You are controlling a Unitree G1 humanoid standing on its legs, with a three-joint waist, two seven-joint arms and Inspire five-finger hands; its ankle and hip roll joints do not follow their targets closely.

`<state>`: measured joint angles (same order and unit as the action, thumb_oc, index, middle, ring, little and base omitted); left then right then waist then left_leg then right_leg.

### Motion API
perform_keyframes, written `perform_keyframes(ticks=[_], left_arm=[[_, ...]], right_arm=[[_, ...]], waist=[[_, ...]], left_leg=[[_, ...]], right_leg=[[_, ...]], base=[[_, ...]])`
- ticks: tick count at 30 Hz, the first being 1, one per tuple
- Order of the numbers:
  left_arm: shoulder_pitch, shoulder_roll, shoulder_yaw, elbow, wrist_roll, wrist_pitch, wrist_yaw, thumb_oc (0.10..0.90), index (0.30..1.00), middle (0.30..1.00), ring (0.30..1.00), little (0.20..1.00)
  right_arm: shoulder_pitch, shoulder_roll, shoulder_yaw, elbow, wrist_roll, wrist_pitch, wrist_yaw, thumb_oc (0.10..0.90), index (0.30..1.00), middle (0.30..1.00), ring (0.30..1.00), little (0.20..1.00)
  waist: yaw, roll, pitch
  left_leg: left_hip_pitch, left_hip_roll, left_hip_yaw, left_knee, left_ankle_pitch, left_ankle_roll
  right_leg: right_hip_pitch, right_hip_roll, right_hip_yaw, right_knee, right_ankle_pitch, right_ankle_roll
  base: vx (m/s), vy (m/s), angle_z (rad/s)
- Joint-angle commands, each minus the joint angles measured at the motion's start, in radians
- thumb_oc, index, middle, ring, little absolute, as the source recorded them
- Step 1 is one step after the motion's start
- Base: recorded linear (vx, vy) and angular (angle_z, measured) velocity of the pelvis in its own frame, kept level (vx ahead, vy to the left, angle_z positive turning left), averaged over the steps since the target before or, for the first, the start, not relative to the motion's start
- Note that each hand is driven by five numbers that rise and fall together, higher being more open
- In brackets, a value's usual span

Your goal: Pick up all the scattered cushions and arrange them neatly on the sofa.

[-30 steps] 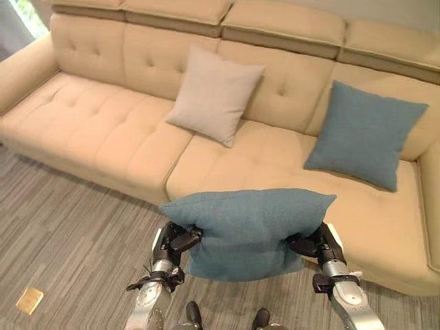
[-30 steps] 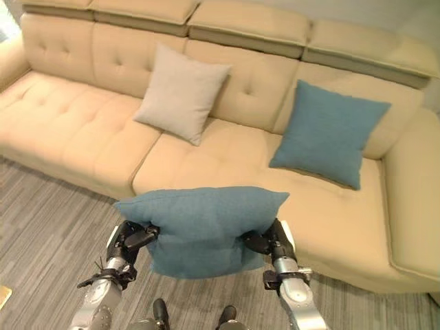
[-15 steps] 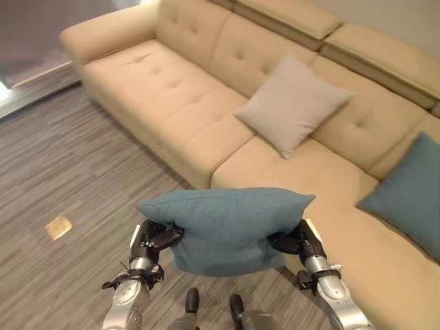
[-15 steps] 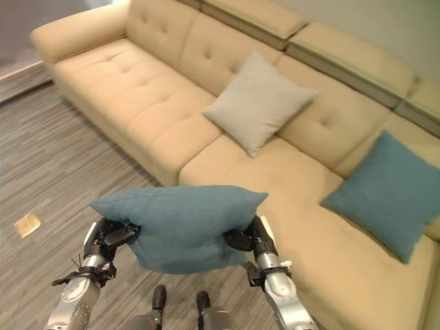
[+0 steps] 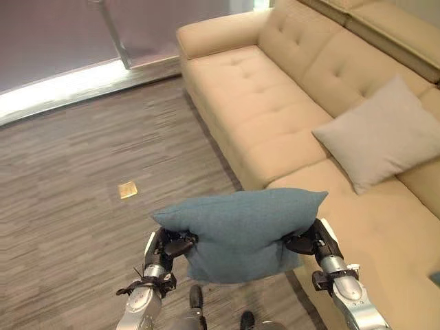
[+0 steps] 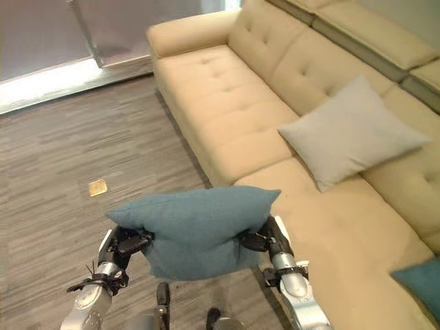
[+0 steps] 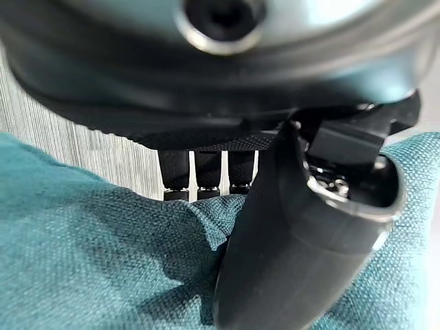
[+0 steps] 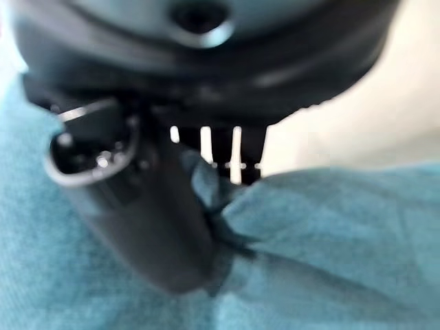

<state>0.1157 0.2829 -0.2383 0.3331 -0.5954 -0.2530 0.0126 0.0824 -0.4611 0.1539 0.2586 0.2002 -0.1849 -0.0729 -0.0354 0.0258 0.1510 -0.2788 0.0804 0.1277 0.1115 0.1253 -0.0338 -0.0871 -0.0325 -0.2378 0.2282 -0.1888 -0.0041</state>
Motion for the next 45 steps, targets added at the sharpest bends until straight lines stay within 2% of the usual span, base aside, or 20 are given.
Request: perform_keyframes(ticks=[1,5,8,11,16,17,18,19,25,26,27,28,29,32,35,36,38,39,40,45], left_arm=[[-0.098,0.023,-0.041,-0.182,0.056,-0.072,-0.099,0.400,0.300,0.300,0.300,0.300],[-0.087,0.032,-0.049,-0.202,0.057,-0.070,-0.092,0.400,0.300,0.300,0.300,0.300],[-0.105,0.053,-0.048,-0.205,0.058,-0.070,-0.076,0.400,0.300,0.300,0.300,0.300],[-0.118,0.061,-0.055,-0.191,0.075,-0.075,-0.065,0.400,0.300,0.300,0.300,0.300],[-0.109,0.056,-0.047,-0.193,0.076,-0.074,-0.064,0.400,0.300,0.300,0.300,0.300],[-0.095,0.050,-0.042,-0.192,0.080,-0.066,-0.072,0.400,0.300,0.300,0.300,0.300],[-0.095,0.049,-0.041,-0.192,0.080,-0.066,-0.072,0.400,0.300,0.300,0.300,0.300],[-0.100,0.041,-0.033,-0.186,0.083,-0.067,-0.071,0.400,0.300,0.300,0.300,0.300],[-0.109,0.018,-0.037,-0.183,0.081,-0.077,-0.071,0.400,0.300,0.300,0.300,0.300],[-0.106,0.016,-0.046,-0.185,0.083,-0.078,-0.071,0.400,0.300,0.300,0.300,0.300],[-0.106,0.016,-0.046,-0.185,0.083,-0.078,-0.071,0.400,0.300,0.300,0.300,0.300],[-0.110,0.017,-0.045,-0.188,0.079,-0.080,-0.069,0.400,0.300,0.300,0.300,0.300],[-0.113,0.019,-0.042,-0.195,0.072,-0.081,-0.066,0.400,0.300,0.300,0.300,0.300],[-0.115,0.021,-0.035,-0.203,0.065,-0.079,-0.067,0.400,0.300,0.300,0.300,0.300],[-0.115,0.024,-0.027,-0.214,0.063,-0.071,-0.077,0.400,0.300,0.300,0.300,0.300],[-0.117,0.035,-0.024,-0.229,0.066,-0.069,-0.082,0.400,0.300,0.300,0.300,0.300],[-0.116,0.034,-0.024,-0.230,0.066,-0.069,-0.082,0.400,0.300,0.300,0.300,0.300],[-0.123,0.042,-0.019,-0.246,0.063,-0.073,-0.078,0.400,0.300,0.300,0.300,0.300],[-0.127,0.040,-0.019,-0.254,0.057,-0.075,-0.073,0.400,0.300,0.300,0.300,0.300],[-0.114,0.045,-0.024,-0.268,0.052,-0.072,-0.078,0.400,0.300,0.300,0.300,0.300]], right_arm=[[-0.113,0.078,0.046,-0.181,-0.013,-0.133,0.024,0.400,0.300,0.300,0.300,0.300],[-0.127,0.095,0.069,-0.186,-0.034,-0.133,0.023,0.400,0.300,0.300,0.300,0.300],[-0.155,0.107,0.089,-0.189,-0.052,-0.128,0.026,0.400,0.300,0.300,0.300,0.300],[-0.149,0.120,0.086,-0.193,-0.048,-0.129,0.027,0.400,0.300,0.300,0.300,0.300],[-0.142,0.120,0.085,-0.189,-0.043,-0.124,0.034,0.400,0.300,0.300,0.300,0.300],[-0.146,0.114,0.089,-0.184,-0.033,-0.121,0.043,0.400,0.300,0.300,0.300,0.300],[-0.146,0.114,0.090,-0.183,-0.033,-0.122,0.043,0.400,0.300,0.300,0.300,0.300],[-0.142,0.113,0.084,-0.180,-0.028,-0.118,0.047,0.400,0.300,0.300,0.300,0.300],[-0.124,0.100,0.071,-0.186,-0.034,-0.127,0.046,0.400,0.300,0.300,0.300,0.300],[-0.115,0.086,0.063,-0.180,-0.027,-0.132,0.044,0.400,0.300,0.300,0.300,0.300],[-0.115,0.087,0.063,-0.179,-0.027,-0.132,0.044,0.400,0.300,0.300,0.300,0.300],[-0.117,0.080,0.061,-0.176,-0.023,-0.135,0.041,0.400,0.300,0.300,0.300,0.300],[-0.130,0.066,0.062,-0.178,-0.017,-0.136,0.033,0.400,0.300,0.300,0.300,0.300],[-0.136,0.058,0.056,-0.172,-0.009,-0.134,0.027,0.400,0.300,0.300,0.300,0.300],[-0.142,0.051,0.046,-0.166,-0.010,-0.130,0.022,0.400,0.300,0.300,0.300,0.300],[-0.148,0.051,0.043,-0.170,-0.011,-0.131,0.022,0.400,0.300,0.300,0.300,0.300],[-0.148,0.051,0.042,-0.170,-0.011,-0.131,0.022,0.400,0.300,0.300,0.300,0.300],[-0.159,0.048,0.038,-0.165,-0.007,-0.130,0.018,0.400,0.300,0.300,0.300,0.300],[-0.165,0.049,0.037,-0.162,-0.011,-0.129,0.007,0.400,0.300,0.300,0.300,0.300],[-0.172,0.060,0.058,-0.174,-0.027,-0.121,0.021,0.400,0.300,0.300,0.300,0.300]], waist=[[0.007,-0.109,-0.066],[0.019,-0.120,-0.080],[0.017,-0.114,-0.052],[0.000,-0.096,-0.039],[-0.018,-0.086,-0.035],[-0.033,-0.098,-0.039],[-0.034,-0.095,-0.038],[-0.050,-0.104,-0.036],[-0.061,-0.116,-0.060],[-0.075,-0.101,-0.083],[-0.078,-0.104,-0.086],[-0.077,-0.105,-0.082],[-0.066,-0.132,-0.071],[-0.053,-0.147,-0.068],[-0.034,-0.165,-0.064],[-0.025,-0.162,-0.069],[-0.024,-0.164,-0.068],[-0.005,-0.140,-0.068],[0.009,-0.128,-0.065],[0.020,-0.119,-0.078]], left_leg=[[-0.030,-0.070,0.052,-0.011,-0.100,-0.014],[0.034,-0.085,0.024,-0.051,-0.101,0.013],[0.096,-0.088,0.025,-0.067,-0.115,0.049],[0.149,-0.087,0.002,-0.097,-0.124,0.058],[0.199,-0.095,-0.019,-0.125,-0.143,0.054],[0.239,-0.122,-0.042,-0.126,-0.176,0.055],[0.242,-0.119,-0.044,-0.126,-0.180,0.054],[0.283,-0.141,-0.077,-0.126,-0.208,0.054],[0.351,-0.157,-0.114,-0.103,-0.279,0.048],[0.352,-0.123,-0.114,0.033,-0.273,-0.012],[0.347,-0.127,-0.116,0.033,-0.268,-0.012],[0.314,-0.108,-0.104,0.152,-0.234,-0.038],[0.213,-0.096,-0.080,0.335,-0.184,-0.051],[0.139,-0.060,-0.037,0.408,-0.195,-0.029],[0.067,-0.037,0.012,0.331,-0.250,-0.002],[0.029,-0.030,0.035,0.202,-0.209,-0.010],[0.035,-0.033,0.036,0.192,-0.205,-0.010],[0.002,-0.025,0.048,0.035,-0.086,-0.038],[-0.026,-0.026,0.042,-0.004,-0.044,-0.048],[0.014,-0.039,0.009,-0.031,-0.052,-0.031]], right_leg=[[0.061,-0.006,0.106,-0.237,0.139,0.107],[0.073,-0.025,0.118,-0.153,0.112,0.126],[-0.026,-0.058,0.135,0.125,0.212,0.171],[-0.108,-0.028,0.160,0.234,0.206,0.161],[-0.168,-0.005,0.142,0.144,0.167,0.136],[-0.214,0.007,0.131,-0.037,0.200,0.134],[-0.209,0.010,0.129,-0.041,0.200,0.134],[-0.247,0.021,0.147,-0.140,0.249,0.152],[-0.197,0.017,0.163,-0.175,0.285,0.137],[-0.140,0.026,0.138,-0.164,0.268,0.113],[-0.144,0.022,0.137,-0.166,0.271,0.113],[-0.114,0.030,0.141,-0.168,0.264,0.101],[-0.074,0.015,0.139,-0.185,0.253,0.080],[-0.034,0.008,0.127,-0.205,0.232,0.067],[0.014,-0.002,0.119,-0.230,0.207,0.075],[0.033,-0.003,0.117,-0.245,0.195,0.085],[0.035,-0.006,0.117,-0.246,0.195,0.086],[0.077,0.011,0.122,-0.264,0.174,0.090],[0.103,0.020,0.130,-0.259,0.157,0.088],[0.140,0.003,0.160,-0.212,0.107,0.093]], base=[[0.25,0.103,0.21],[0.26,0.170,-0.07],[0.17,0.197,-0.07],[0.22,0.145,0.03],[0.24,0.048,0.22],[0.31,0.012,0.10],[0.58,0.006,0.09],[0.40,-0.013,0.07],[0.38,-0.056,0.41],[0.38,-0.090,0.30],[0.49,-0.143,0.40],[0.22,-0.138,0.28],[0.22,-0.137,0.37],[0.26,-0.116,0.22],[0.21,-0.016,0.02],[0.26,0.019,0.20],[0.19,0.049,0.13],[0.39,0.145,0.06],[0.49,0.192,-0.08],[0.28,0.169,-0.17]])
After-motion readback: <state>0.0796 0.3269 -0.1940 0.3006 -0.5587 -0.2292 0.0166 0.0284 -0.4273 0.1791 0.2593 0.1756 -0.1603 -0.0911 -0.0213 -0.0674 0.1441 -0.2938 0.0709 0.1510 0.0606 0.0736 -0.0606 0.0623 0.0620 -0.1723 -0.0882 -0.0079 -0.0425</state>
